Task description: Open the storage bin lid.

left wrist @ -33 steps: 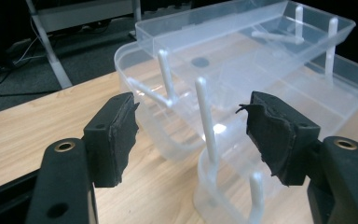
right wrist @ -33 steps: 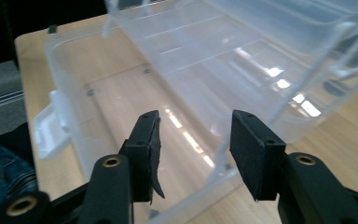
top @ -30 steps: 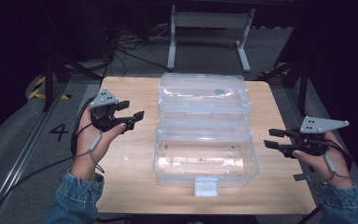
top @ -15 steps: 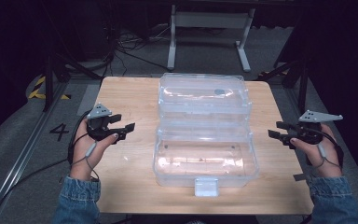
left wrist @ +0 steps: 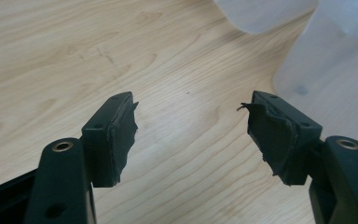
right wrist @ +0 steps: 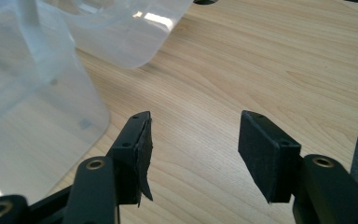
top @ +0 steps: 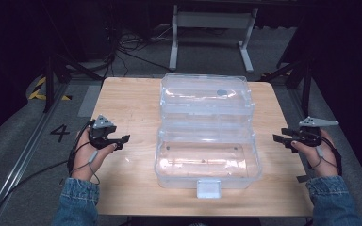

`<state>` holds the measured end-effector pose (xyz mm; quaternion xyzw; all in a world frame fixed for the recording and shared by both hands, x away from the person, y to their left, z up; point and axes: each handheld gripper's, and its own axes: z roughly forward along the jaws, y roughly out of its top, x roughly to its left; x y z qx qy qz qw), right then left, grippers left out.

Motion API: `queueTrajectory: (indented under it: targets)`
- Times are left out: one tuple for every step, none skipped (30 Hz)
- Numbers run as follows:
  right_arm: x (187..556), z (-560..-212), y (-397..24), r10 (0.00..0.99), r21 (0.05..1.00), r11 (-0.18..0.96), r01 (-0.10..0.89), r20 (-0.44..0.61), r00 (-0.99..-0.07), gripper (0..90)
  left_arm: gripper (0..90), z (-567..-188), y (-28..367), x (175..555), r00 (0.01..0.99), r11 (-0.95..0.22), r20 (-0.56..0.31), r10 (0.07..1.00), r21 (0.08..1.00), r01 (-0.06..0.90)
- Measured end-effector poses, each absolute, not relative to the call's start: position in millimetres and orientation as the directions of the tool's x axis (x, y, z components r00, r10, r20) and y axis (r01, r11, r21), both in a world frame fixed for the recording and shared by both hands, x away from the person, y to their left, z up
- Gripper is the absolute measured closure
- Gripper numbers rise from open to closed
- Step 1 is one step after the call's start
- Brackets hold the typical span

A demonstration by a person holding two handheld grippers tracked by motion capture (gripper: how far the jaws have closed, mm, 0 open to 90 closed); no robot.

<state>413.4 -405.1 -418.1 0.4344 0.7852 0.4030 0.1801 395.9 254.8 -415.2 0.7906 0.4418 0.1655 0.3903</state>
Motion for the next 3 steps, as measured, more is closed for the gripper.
queueTrajectory:
  targets:
    - [414.1,-419.7,-405.7,0.825,0.795,0.291,0.532,0.073,-0.561,46.0,33.1,-418.9,256.0,396.1,0.548,-0.287,-0.103,0.83,0.764,0.577]
    - [415.2,-422.1,-406.4,0.824,0.806,0.275,0.524,0.083,-0.56,45.9,33.2,-422.0,256.0,396.4,0.541,-0.277,-0.115,0.833,0.76,0.588]
    - [416.0,-423.3,-406.8,0.825,0.812,0.266,0.519,0.087,-0.558,45.9,33.3,-424.5,255.8,396.7,0.532,-0.28,-0.104,0.841,0.757,0.591]
